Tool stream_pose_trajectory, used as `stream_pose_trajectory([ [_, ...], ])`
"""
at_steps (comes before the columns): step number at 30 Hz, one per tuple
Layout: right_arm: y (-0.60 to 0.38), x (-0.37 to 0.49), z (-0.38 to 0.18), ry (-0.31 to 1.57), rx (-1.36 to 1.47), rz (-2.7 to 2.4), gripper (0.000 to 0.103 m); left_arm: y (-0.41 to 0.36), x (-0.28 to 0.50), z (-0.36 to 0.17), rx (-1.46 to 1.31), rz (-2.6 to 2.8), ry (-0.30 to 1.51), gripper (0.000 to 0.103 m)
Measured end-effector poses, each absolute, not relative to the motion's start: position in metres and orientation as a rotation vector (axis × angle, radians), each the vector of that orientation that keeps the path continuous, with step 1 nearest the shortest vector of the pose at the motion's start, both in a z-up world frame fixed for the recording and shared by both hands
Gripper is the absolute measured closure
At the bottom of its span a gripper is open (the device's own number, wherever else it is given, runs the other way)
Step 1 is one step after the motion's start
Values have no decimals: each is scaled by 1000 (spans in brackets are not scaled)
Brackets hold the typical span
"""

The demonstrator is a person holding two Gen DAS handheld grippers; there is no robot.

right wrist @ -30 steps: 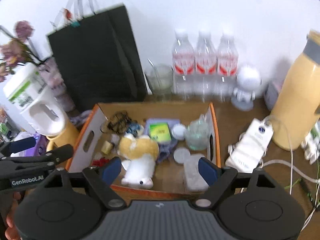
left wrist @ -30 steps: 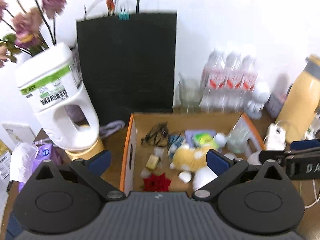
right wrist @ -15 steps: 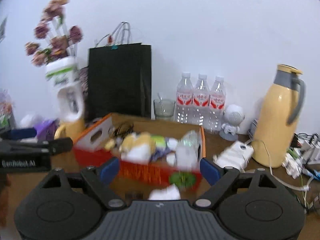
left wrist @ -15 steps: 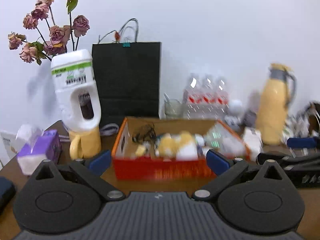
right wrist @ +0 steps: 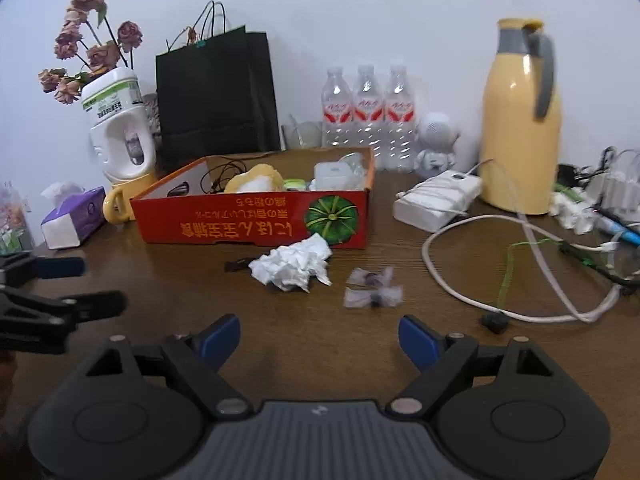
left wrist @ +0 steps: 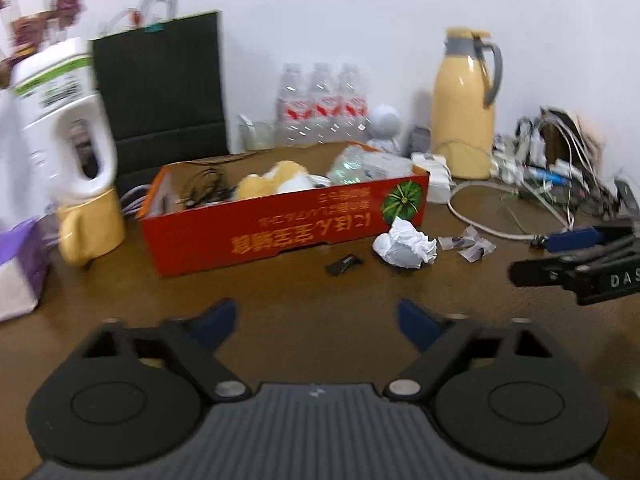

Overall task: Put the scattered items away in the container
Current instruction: 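Move both grippers back toward the black item and crumpled tissue, then grasp the small black item with the left gripper while the right grasps the crumpled tissue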

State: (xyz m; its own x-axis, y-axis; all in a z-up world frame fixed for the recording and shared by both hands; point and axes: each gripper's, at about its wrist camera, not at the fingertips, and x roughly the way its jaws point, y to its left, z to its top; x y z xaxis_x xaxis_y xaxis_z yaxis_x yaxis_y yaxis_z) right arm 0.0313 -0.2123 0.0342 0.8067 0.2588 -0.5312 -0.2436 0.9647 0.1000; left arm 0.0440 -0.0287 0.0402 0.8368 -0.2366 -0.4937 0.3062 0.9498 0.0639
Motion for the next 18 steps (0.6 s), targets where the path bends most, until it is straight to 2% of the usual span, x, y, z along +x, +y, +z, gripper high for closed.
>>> stream_pose_trajectory([
  [3,-199,58,34,577,15,304,20,-38,77,35,197,-328,540,44],
  [8,-181,108,31,589,8,344,32,-44,125,27,237,-417,559,43],
  [10,-178,124,29,593,-11,344,43,-47,141,22,247,-445,572,43],
  [14,-174,149,21,624,-41,362,54,-49,161,16,227,-480,600,42],
  [16,-171,159,17,639,-44,367,57,-50,168,13,210,-500,619,47],
  [18,-170,163,12,659,-50,376,65,-52,172,11,216,-516,631,56],
])
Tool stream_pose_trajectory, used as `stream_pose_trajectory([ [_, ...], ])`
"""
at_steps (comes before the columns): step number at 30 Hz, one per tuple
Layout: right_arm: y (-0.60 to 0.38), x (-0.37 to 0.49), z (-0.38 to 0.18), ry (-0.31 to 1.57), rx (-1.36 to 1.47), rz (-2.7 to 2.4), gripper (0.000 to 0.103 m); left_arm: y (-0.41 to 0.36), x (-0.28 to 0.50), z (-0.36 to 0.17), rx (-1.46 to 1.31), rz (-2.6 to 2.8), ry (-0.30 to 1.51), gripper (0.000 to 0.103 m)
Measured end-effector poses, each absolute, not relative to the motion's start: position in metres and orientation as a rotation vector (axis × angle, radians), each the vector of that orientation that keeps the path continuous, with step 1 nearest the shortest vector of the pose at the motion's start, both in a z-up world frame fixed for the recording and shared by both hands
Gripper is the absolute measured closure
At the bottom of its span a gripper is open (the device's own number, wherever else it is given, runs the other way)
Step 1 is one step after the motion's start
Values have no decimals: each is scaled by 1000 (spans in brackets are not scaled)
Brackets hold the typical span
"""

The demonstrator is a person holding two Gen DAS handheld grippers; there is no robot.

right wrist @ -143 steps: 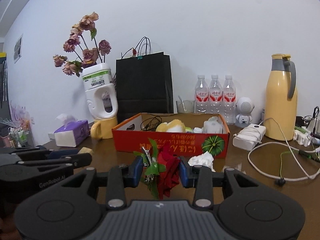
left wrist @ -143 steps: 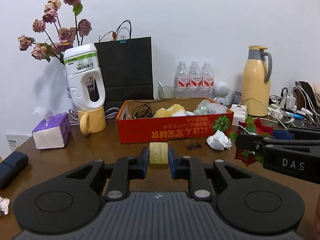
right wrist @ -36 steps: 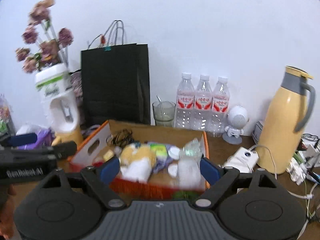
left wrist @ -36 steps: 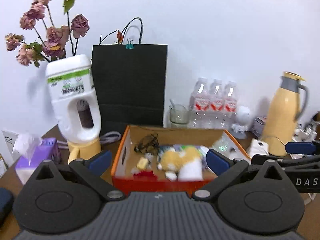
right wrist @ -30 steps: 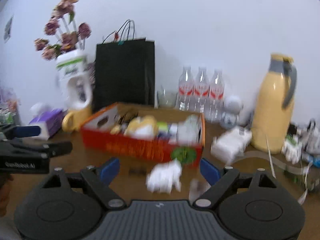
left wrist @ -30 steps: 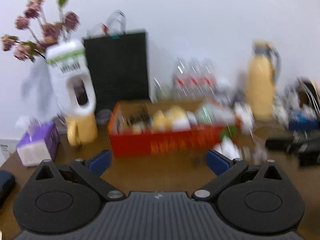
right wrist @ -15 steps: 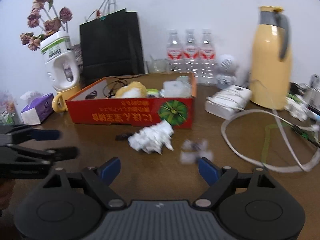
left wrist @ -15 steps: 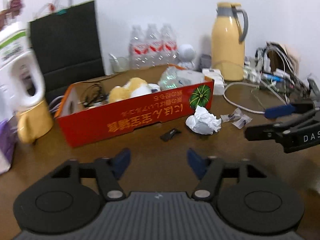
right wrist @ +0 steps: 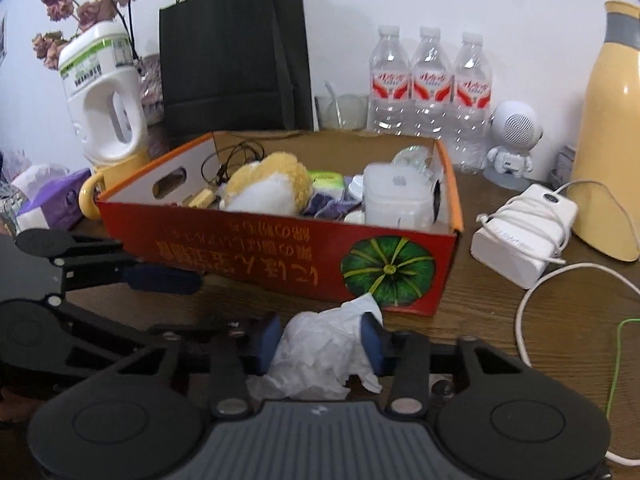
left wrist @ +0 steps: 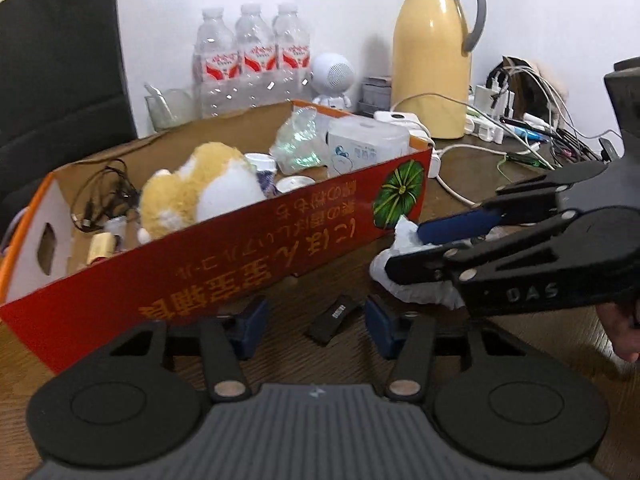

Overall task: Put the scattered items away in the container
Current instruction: 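Grasp the small black item with the left gripper while the right grasps the crumpled tissue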

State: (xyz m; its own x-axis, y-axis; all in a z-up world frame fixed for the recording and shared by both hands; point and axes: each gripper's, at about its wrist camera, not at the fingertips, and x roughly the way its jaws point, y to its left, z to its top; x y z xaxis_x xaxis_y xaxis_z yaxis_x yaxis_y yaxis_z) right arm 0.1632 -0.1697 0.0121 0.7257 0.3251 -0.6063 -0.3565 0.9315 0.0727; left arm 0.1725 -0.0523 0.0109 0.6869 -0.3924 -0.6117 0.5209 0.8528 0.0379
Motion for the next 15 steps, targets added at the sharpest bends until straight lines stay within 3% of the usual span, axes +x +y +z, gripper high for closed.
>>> stream_pose_trajectory([
  [2,-168,164,6,679,-57,384,65,-53,174,8,217,-531,641,60],
  [3,-167,164,4,684,-63,387,66,-53,176,7,212,-542,650,68],
  [9,-160,157,0,659,-101,383,69,-51,183,7,172,-553,669,77],
  [11,-159,155,0,648,-116,384,72,-50,183,7,159,-551,672,90],
  [15,-158,153,2,642,-122,371,77,-45,176,10,74,-516,694,92],
])
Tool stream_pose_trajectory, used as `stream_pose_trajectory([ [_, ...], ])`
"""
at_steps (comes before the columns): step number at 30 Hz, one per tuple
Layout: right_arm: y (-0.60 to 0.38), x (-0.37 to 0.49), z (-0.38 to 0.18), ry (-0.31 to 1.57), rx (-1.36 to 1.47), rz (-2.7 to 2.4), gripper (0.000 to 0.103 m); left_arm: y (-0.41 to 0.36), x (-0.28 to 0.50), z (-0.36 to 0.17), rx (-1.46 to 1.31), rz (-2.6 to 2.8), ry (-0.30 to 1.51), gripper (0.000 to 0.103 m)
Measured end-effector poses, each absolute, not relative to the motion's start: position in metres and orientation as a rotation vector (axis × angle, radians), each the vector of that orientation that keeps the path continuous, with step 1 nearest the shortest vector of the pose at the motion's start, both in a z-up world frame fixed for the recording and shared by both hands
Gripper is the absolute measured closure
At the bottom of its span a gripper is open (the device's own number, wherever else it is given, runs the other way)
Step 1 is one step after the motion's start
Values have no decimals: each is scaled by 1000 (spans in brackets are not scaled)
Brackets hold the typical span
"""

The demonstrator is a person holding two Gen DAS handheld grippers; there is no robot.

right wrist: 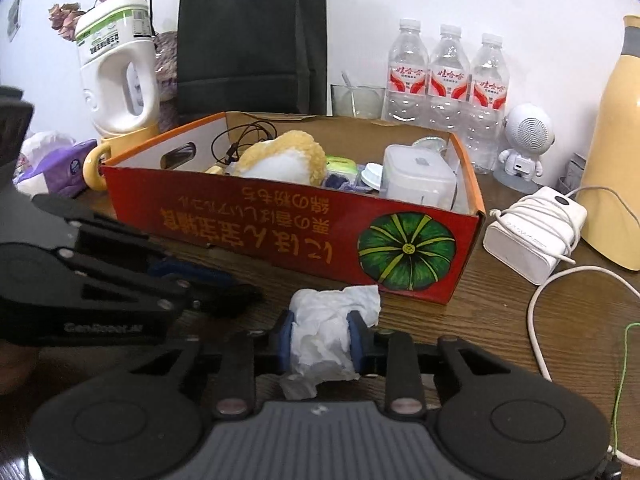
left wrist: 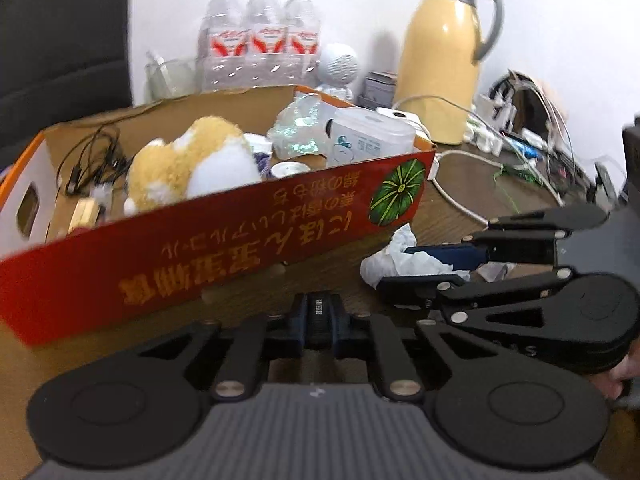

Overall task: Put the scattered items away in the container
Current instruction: 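Grasp the small black item with the left gripper while the right grasps the crumpled tissue, then carry the black item and crumpled tissue over the box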

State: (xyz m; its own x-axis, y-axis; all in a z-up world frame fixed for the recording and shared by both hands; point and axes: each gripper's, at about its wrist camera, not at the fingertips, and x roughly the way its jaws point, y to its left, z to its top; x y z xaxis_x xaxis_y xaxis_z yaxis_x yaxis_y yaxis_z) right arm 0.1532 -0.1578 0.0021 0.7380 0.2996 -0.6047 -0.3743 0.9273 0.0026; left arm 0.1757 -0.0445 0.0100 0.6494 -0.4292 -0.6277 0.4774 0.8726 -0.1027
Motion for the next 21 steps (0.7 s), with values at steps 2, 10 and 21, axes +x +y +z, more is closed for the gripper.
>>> stream_pose_trajectory([
  [2,-158,148,5,636,-113,352,78,-41,162,15,51,-465,665,92],
  [10,-154,90,37,508,-65,333,78,-22,82,45,0,-141,491,92],
  [21,-136,-24,57,263,-16,347,77,-29,-30,52,-6,8,294,92],
])
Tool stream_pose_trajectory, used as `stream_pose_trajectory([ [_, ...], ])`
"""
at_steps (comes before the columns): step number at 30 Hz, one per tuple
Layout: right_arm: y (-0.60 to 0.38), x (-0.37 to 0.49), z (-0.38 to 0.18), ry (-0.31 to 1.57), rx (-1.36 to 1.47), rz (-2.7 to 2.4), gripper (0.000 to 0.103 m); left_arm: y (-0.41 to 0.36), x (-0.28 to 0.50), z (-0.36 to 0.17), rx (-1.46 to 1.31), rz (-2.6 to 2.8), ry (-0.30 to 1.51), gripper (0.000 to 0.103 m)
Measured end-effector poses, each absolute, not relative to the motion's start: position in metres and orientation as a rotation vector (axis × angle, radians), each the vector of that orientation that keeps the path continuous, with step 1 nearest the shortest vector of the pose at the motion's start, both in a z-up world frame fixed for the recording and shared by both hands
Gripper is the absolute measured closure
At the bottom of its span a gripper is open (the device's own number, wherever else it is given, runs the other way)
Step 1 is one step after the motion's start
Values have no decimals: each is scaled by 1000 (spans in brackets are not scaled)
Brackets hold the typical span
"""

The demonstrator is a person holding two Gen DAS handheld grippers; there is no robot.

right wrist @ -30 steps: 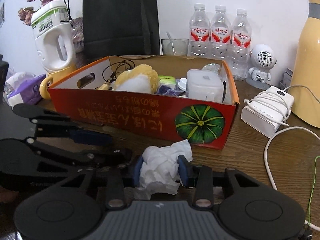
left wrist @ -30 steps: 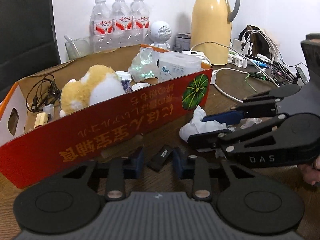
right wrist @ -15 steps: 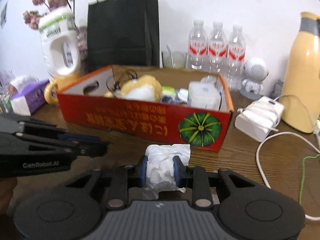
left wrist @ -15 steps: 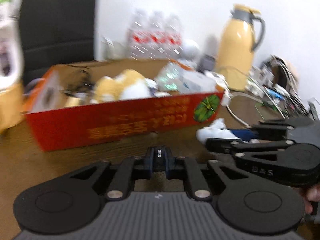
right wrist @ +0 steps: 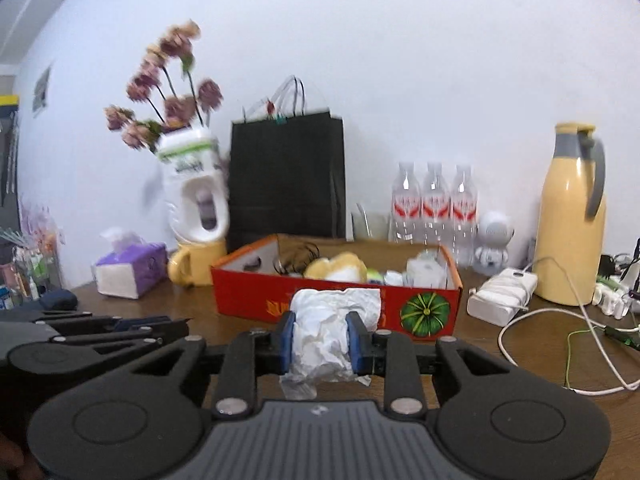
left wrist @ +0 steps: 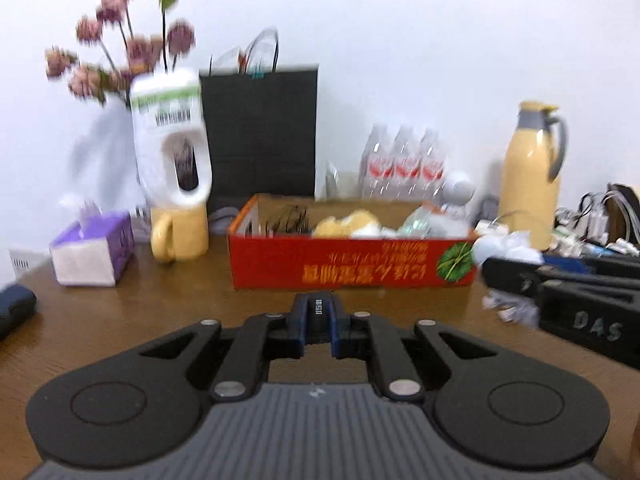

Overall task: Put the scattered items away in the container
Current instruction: 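Carry the black item and crumpled tissue over the box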

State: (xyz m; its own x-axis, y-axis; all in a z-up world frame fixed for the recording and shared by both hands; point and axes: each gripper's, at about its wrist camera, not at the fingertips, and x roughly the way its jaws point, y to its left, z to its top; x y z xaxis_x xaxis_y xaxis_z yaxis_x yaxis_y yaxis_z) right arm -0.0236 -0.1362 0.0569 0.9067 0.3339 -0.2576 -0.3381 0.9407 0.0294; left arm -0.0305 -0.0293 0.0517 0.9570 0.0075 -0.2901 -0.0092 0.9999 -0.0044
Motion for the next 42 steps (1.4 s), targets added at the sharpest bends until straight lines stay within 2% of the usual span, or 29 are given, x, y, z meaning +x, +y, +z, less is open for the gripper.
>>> stream_pose_trajectory([
  [10,-140,-80,65,190,34,384,76,-35,-71,67,37,2,206,91],
  [16,-143,-68,67,227,46,397,76,-30,-65,72,30,9,210,91],
  [21,-146,-26,79,266,82,399,76,-10,-24,93,-29,-6,213,91],
  [27,-148,54,112,295,98,406,76,1,60,129,-48,-34,231,91],
  [34,-144,163,128,452,115,382,76,9,170,142,-146,-97,419,91],
  [42,-134,247,96,740,141,352,76,12,243,102,-235,-123,719,91],
])
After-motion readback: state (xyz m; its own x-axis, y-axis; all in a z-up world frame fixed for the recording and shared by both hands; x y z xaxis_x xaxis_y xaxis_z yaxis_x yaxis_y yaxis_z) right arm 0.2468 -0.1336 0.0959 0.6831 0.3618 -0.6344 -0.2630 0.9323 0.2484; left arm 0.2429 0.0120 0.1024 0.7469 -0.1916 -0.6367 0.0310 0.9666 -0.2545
